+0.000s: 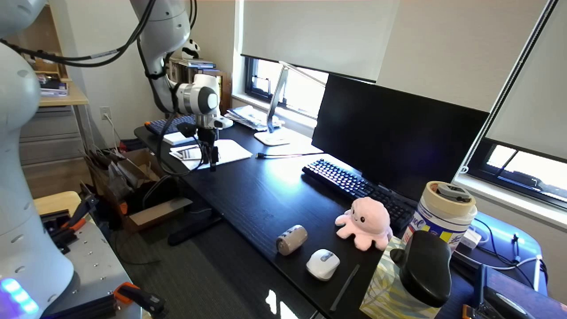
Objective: Neatly arrange the papers
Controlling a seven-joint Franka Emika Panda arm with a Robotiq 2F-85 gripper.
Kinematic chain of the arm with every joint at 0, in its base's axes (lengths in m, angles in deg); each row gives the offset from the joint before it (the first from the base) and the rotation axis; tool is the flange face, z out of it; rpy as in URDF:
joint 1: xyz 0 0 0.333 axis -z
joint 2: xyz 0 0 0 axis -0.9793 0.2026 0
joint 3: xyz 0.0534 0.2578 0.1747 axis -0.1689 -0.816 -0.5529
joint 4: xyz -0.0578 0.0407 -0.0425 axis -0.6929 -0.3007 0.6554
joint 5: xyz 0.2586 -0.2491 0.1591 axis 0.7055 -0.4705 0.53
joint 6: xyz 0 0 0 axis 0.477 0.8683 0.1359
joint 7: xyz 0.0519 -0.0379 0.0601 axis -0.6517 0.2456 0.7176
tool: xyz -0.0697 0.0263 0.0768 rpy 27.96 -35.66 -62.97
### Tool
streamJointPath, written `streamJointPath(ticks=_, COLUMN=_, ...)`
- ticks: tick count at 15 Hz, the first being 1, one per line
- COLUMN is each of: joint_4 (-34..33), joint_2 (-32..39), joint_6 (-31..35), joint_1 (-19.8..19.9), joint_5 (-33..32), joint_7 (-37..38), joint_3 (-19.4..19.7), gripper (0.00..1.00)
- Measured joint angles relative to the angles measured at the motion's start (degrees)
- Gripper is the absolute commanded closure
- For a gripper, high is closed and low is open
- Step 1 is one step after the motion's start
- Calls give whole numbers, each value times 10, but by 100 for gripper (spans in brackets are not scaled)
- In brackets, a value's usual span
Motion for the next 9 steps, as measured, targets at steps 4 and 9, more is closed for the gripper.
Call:
streamJointPath(ticks=4, joint_4=0, joint_2=5, joint_6=0, joint_1=0, joint_5=-13, joint_7=0, joint_3=16, gripper=0)
streamJointPath(ticks=9, joint_4=-9, joint_2=21, joint_6=0, joint_1=2, joint_5=-12, joint_7=0, joint_3=7, gripper=0)
